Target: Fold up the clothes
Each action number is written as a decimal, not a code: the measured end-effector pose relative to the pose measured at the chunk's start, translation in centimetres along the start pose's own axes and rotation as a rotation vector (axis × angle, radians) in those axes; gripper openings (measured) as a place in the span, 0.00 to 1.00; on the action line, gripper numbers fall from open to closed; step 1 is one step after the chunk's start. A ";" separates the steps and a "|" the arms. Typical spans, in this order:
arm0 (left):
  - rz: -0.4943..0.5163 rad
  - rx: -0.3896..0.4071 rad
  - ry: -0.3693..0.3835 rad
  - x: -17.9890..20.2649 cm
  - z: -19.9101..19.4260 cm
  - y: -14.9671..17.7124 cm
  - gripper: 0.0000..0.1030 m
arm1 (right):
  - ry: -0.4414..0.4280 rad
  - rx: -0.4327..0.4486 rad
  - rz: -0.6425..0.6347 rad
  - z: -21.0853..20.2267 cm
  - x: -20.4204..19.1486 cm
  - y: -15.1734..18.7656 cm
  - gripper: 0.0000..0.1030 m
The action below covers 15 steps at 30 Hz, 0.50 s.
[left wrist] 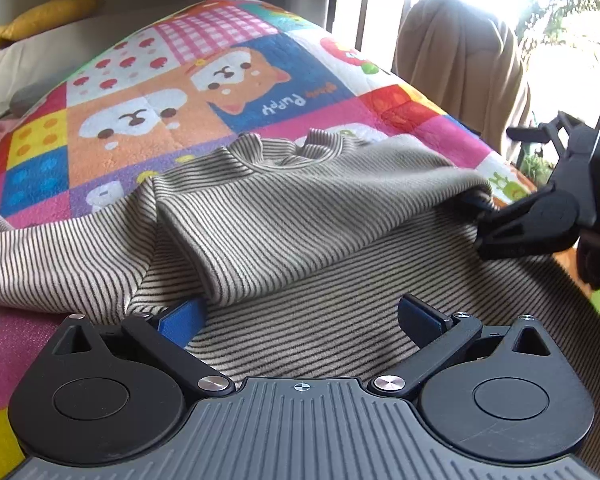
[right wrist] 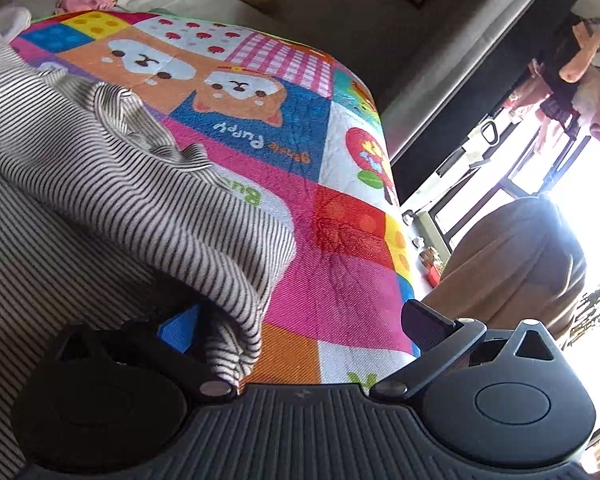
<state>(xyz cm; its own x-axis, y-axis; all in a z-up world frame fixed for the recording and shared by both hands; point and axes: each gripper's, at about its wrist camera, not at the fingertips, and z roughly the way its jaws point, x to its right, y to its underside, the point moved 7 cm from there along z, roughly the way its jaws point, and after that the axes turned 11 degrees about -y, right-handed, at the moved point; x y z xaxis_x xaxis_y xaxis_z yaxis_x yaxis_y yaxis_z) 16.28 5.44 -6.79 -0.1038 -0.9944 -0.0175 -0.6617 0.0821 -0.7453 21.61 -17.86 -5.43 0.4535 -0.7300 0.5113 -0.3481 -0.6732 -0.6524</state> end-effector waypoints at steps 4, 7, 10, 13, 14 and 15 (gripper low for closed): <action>-0.236 -0.019 0.124 -1.5 -0.4 -0.8 1.00 | 0.022 0.050 0.044 -0.4 0.0 0.7 1.00; -0.357 -0.060 0.188 -2.3 0.0 -1.4 1.00 | 0.021 0.071 0.081 -0.2 0.1 0.9 1.00; -0.385 -0.075 0.182 -2.6 -0.5 -1.9 1.00 | 0.032 0.076 0.071 -0.2 -0.1 0.8 1.00; -0.373 -0.043 0.116 -3.0 -1.6 -2.0 1.00 | 0.043 0.083 0.060 -0.3 -0.3 0.8 1.00; -0.371 -0.032 0.092 -3.2 -1.7 -2.0 1.00 | 0.045 0.084 0.058 -0.4 -0.3 0.8 1.00; -0.368 -0.025 0.078 -3.4 -1.6 -2.1 1.00 | 0.045 0.084 0.058 -0.4 -0.3 0.8 1.00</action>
<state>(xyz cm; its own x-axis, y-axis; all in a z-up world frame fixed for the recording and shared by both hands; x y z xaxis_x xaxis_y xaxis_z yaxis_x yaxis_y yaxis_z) 16.79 8.75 -4.12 0.0883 -0.9498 0.3000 -0.6828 -0.2770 -0.6760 20.90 -18.23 -5.92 0.3966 -0.7734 0.4945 -0.3017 -0.6186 -0.7255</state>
